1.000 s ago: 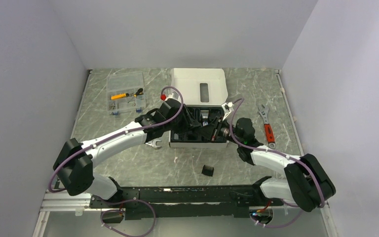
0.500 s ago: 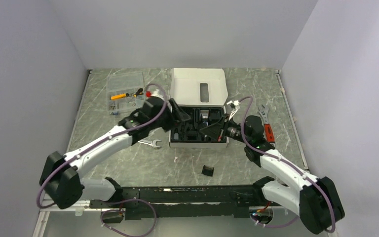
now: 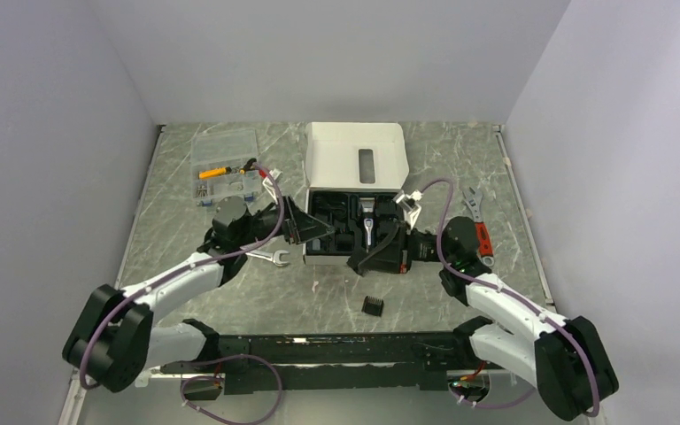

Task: Sort the hair-cutting tools
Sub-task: Pick up the haircut tool at the center of the board.

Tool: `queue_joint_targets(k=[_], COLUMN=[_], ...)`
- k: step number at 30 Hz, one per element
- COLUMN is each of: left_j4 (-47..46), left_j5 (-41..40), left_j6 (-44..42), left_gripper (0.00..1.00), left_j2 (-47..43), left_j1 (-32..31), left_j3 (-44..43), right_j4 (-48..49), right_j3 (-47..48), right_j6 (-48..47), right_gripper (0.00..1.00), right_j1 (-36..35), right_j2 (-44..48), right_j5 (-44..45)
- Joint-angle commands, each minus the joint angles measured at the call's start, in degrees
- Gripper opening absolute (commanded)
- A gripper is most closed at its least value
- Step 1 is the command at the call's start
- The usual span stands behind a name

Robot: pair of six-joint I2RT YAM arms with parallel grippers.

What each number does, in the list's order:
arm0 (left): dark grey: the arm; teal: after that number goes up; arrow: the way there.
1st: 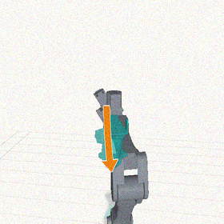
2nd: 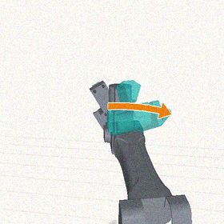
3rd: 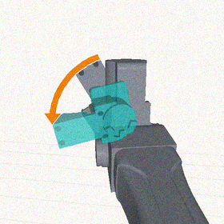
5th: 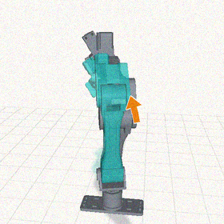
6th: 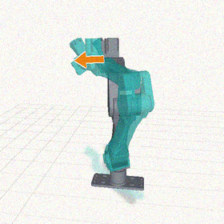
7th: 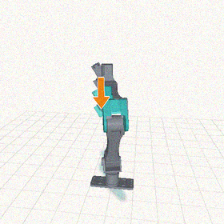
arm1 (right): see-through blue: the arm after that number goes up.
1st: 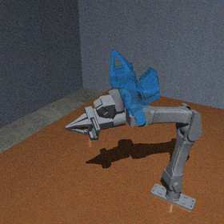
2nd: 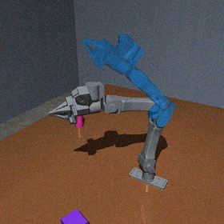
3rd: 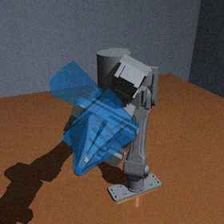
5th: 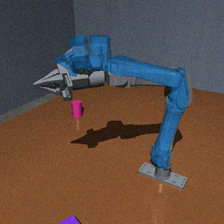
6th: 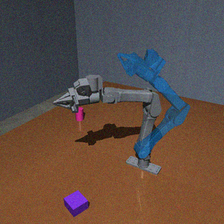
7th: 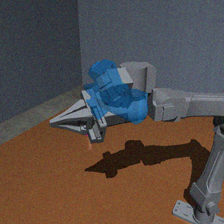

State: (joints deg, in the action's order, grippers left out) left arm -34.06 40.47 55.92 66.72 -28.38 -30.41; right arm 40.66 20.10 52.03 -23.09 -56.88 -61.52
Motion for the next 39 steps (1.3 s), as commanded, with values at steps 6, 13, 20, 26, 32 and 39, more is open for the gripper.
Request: queue_joint_targets(k=[6, 13, 20, 26, 32, 39], left_j4=[-50.8, -26.8, 18.2, 17.1, 19.2, 16.0], left_j5=[17.7, 18.5, 12.1, 15.4, 14.7, 15.2], left_j6=[20.6, 5.5, -20.4, -18.9, -20.5, -18.5], left_gripper=[0.65, 0.62, 0.60, 0.58, 0.54, 0.49], left_j2=[10.4, 2.7, -6.5, -2.5, -1.6, -1.5], left_j1=[-2.0, -5.9, -10.1, -11.5, -12.9, -13.9], left_j3=[0.1, -1.1, -9.1, -9.1, -10.3, -10.7], right_j4=[4.5, 2.5, -1.4, 1.4, -0.8, -2.0], right_j3=[2.3, 3.2, 4.5, 4.1, 4.8, 4.7], right_j6=[0.4, 0.1, -2.0, -0.2, -1.7, -2.7], right_gripper=[0.00, 0.00, 0.00, 0.00, 0.00, 0.00], right_j1=[-7.8, -7.9, -7.8, -7.9, -8.1, -8.2], right_j2=[3.7, 3.6, 5.2, 4.9, 5.3, 5.7], right_j5=[-5.8, -5.7, -5.9, -6.5, -6.5, -6.1])
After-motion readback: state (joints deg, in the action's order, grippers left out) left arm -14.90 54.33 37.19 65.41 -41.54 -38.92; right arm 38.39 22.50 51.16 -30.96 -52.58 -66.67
